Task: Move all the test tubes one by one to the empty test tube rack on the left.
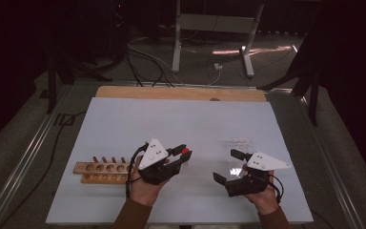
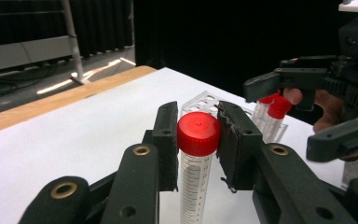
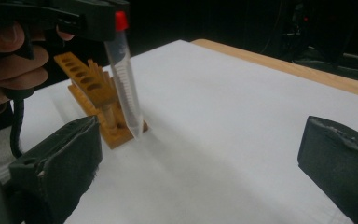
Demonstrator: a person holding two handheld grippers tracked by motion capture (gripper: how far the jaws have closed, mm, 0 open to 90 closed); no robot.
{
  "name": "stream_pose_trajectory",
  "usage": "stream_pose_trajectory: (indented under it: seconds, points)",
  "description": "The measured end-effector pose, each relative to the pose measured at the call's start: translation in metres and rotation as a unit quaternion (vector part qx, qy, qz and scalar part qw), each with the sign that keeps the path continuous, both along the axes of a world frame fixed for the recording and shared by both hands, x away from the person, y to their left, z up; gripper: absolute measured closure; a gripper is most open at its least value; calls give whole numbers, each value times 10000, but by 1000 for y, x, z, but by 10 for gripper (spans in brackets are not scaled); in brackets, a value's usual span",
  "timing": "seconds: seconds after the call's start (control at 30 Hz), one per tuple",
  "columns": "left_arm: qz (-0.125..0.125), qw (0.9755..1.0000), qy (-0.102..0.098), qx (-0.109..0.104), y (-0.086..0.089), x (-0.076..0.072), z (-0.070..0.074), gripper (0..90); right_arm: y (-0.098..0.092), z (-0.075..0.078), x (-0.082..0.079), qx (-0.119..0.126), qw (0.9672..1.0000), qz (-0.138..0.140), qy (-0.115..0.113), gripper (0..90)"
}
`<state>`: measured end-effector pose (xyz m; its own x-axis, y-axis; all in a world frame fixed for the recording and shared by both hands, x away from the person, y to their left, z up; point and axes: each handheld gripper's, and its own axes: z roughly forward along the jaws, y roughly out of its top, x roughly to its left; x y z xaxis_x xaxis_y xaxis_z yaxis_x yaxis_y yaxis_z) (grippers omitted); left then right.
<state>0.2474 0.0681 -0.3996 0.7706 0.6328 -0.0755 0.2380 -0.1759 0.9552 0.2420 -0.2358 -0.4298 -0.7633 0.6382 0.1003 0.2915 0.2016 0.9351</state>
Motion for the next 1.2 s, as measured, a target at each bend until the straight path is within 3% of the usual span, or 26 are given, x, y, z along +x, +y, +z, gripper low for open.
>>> stream_pose_trajectory:
  seconds: [0.43, 0.73, 1.0, 1.2]
  points:
    - [486, 9988, -25, -32, 43, -5, 3, 710, -9, 1, 0, 245, 9997, -57, 16, 0]
    - [730, 9973, -80, 5, 68, -14, 10, 710, -9, 0, 0, 263, 9996, -52, 7, 0]
    - [957, 9953, -153, -27, 87, -19, 14, 710, -10, 1, -1, 271, 9996, -43, -11, 0]
    - [1045, 9944, -133, 69, 92, -19, 10, 710, -11, 2, -1, 294, 9996, -41, -34, 0]
